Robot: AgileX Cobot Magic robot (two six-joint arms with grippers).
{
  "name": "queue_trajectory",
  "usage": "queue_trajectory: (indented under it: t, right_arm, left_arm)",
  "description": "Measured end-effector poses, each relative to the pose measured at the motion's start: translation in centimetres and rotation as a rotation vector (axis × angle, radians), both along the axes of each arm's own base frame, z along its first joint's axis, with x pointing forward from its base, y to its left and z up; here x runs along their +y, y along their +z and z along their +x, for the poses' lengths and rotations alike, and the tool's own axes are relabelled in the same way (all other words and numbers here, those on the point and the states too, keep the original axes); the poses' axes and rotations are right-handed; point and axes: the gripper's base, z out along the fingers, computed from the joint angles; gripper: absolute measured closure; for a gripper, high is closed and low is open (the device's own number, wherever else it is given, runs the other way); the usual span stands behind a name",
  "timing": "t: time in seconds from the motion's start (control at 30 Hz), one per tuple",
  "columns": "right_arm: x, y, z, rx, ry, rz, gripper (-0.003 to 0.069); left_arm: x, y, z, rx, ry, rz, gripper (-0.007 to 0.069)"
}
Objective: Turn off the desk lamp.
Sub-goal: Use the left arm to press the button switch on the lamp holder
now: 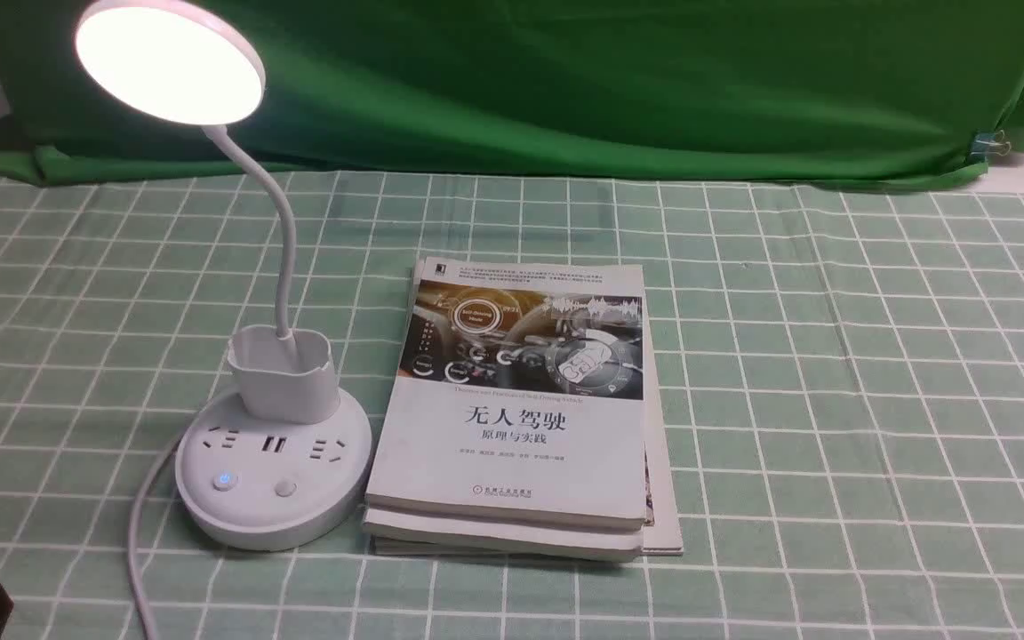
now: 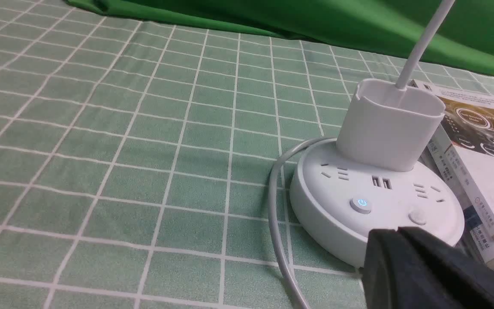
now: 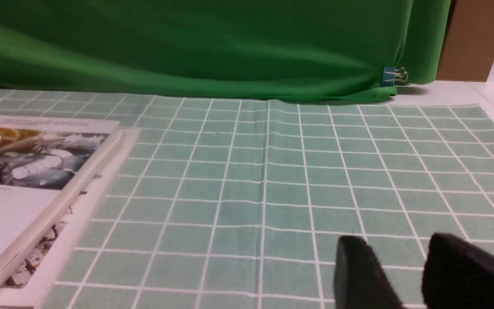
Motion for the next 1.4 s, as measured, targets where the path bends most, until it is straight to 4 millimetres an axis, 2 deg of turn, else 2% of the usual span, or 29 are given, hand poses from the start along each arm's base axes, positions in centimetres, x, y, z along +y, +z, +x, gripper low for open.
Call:
queue_trajectory:
  t: [0.63,0.73,0.77,0.87,0.93,1.1,1.17,1.27,1.33,1.4]
  right_arm:
    - [0.0,0.0,0.0,0.0,0.0,0.0,0.0417]
    - [0.0,0.0,0.0,0.0,0.0,0.0,0.0417]
    - [0.0,0.0,0.0,0.0,0.0,0.0,0.0417]
    - [0.0,0.0,0.0,0.0,0.0,0.0,0.0417]
    - [0.0,0.0,0.0,0.0,0.0,0.0,0.0417]
    - [0.0,0.0,0.0,0.0,0.0,0.0,0.0417]
    - [0.0,0.0,0.0,0.0,0.0,0.0,0.0417]
    - [0.0,0.0,0.0,0.0,0.0,0.0,0.0417]
    - [0.0,0.0,0.0,0.0,0.0,0.0,0.0417]
    - [0.0,0.0,0.0,0.0,0.0,0.0,0.0417]
  left_arm:
    - [0.0,0.1,0.0,-0.014,0.002,-0.019,0.0624]
    - [-0.1,0.6,0.1,-0.061,0.012,-0.142,0.0624]
    - [-0.2,1.0,0.2,-0.1,0.023,-0.306,0.0624]
    - [-0.1,1.9,0.2,-0.177,0.053,-0.584,0.0624]
    - [0.1,2.2,0.2,-0.208,0.069,-0.659,0.0624]
    - [0.4,2.5,0.2,-0.258,0.092,-0.687,0.0624]
    - [0.1,2.7,0.2,-0.224,0.068,-0.689,0.0624]
    - [-0.6,4.2,0.3,-0.141,0.013,-0.662,0.0624]
    - [-1.2,6.3,1.2,0.009,-0.03,-0.541,0.0624]
    - [-1.5,7.7,2.1,0.134,-0.058,-0.459,0.0624]
